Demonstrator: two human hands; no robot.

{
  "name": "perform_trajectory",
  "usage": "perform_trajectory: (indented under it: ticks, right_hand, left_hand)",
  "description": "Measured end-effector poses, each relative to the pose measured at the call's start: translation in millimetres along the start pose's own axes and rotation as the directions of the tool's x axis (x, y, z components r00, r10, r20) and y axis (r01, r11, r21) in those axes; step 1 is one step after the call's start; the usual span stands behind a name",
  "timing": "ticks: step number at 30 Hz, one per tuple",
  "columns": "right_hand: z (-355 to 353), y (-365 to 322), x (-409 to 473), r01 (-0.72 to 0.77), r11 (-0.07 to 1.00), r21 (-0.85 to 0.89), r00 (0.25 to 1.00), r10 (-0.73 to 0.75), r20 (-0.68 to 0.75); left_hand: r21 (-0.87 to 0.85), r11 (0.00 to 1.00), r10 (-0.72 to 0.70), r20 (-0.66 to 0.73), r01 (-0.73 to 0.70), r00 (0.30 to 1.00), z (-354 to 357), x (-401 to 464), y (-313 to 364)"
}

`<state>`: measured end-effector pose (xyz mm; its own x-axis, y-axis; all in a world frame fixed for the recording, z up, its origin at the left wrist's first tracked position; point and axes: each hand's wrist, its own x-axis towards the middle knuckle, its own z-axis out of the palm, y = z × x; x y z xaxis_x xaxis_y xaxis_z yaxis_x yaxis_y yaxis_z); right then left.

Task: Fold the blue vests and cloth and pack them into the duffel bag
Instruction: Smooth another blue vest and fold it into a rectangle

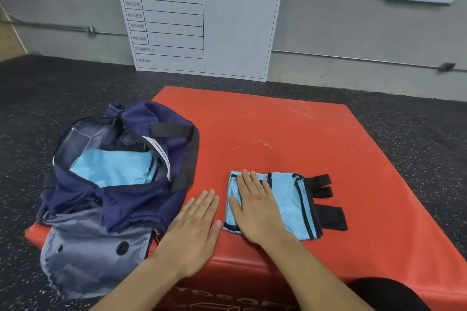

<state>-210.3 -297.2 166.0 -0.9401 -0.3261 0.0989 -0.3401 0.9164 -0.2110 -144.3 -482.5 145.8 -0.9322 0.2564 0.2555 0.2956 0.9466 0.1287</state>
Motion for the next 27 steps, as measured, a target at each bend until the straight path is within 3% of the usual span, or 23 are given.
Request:
perform_trajectory:
  ticks: [14,27]
  right_hand:
    - [1.7,-15.4,-2.4,0.056,0.998,0.033,0.998,-0.058,0.034]
    - [-26.0,24.9,-93.6,0.153,0.987,0.044,0.975,-0.158,0.154]
  left_hand:
    - [0.010,0.999,0.051,0.021,-0.052,0.998,0.2,-18.3,1.3]
    - [-0.007,0.998,0.068,0.100,-0.068,0.993,-3.0,0.0,7.7]
